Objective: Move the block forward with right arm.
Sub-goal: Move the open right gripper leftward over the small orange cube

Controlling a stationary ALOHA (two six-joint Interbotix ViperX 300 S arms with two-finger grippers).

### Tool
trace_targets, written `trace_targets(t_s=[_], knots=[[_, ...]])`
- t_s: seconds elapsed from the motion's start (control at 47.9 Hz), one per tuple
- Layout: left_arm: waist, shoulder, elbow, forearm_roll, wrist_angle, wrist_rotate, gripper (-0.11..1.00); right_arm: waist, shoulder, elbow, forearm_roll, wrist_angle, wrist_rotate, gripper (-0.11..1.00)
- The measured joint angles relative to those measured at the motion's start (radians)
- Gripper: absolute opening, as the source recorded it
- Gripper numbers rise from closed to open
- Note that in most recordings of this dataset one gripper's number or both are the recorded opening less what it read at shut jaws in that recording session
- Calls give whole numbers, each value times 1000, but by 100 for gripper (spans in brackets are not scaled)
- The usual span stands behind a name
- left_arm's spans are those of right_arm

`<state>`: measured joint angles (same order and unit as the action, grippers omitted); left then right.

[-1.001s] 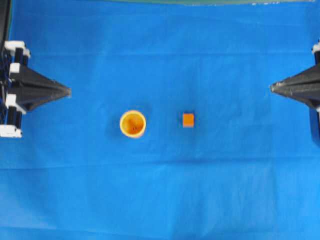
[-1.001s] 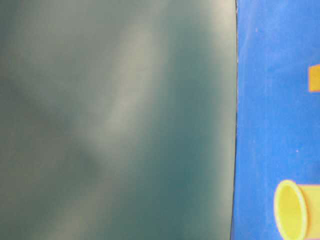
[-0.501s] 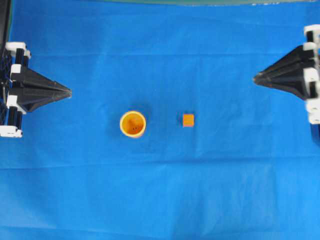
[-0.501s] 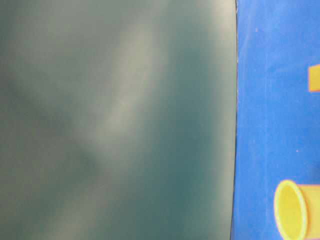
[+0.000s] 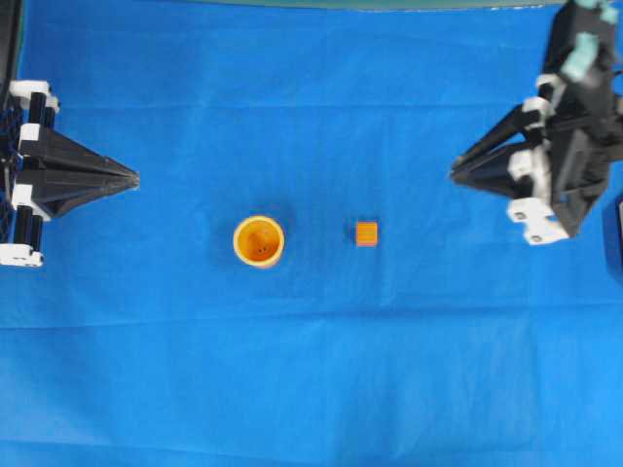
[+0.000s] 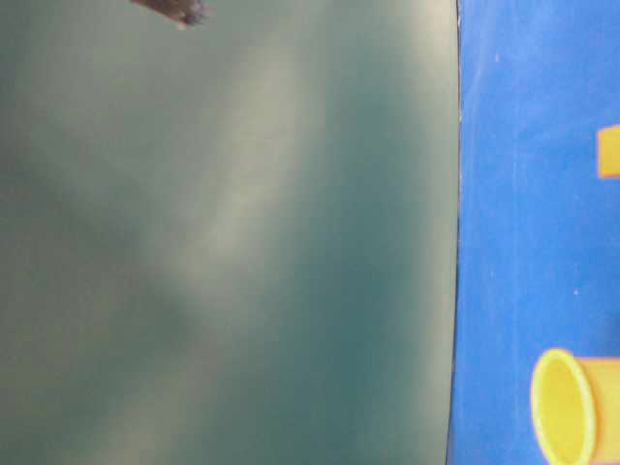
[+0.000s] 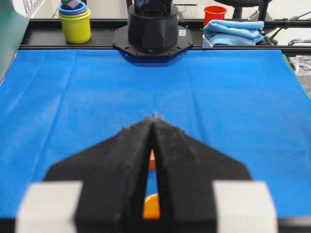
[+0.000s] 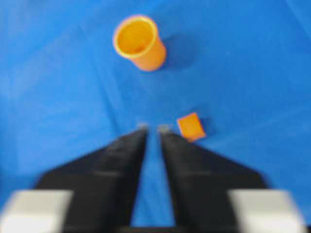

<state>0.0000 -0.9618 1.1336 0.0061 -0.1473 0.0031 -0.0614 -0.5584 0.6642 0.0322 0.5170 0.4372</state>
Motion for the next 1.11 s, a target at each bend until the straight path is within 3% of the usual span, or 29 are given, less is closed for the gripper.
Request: trace_targets(t_s=[0.063, 0.125, 0.313, 0.772, 1.106], knots=[[0, 0, 0, 0, 0, 0, 0, 0, 43, -15, -2, 34, -6, 60], [0, 0, 0, 2, 0, 0, 0, 0, 91, -35, -11, 81, -18, 67], [0, 0, -6, 0, 0, -2, 0, 12, 252, -104, -54, 186, -74, 64], [0, 0, -12, 0, 2, -2, 0, 21, 548, -204, -58, 161, -301, 64], [0, 2, -14, 2, 5, 2, 0, 34, 618, -206, -57, 80, -334, 64]])
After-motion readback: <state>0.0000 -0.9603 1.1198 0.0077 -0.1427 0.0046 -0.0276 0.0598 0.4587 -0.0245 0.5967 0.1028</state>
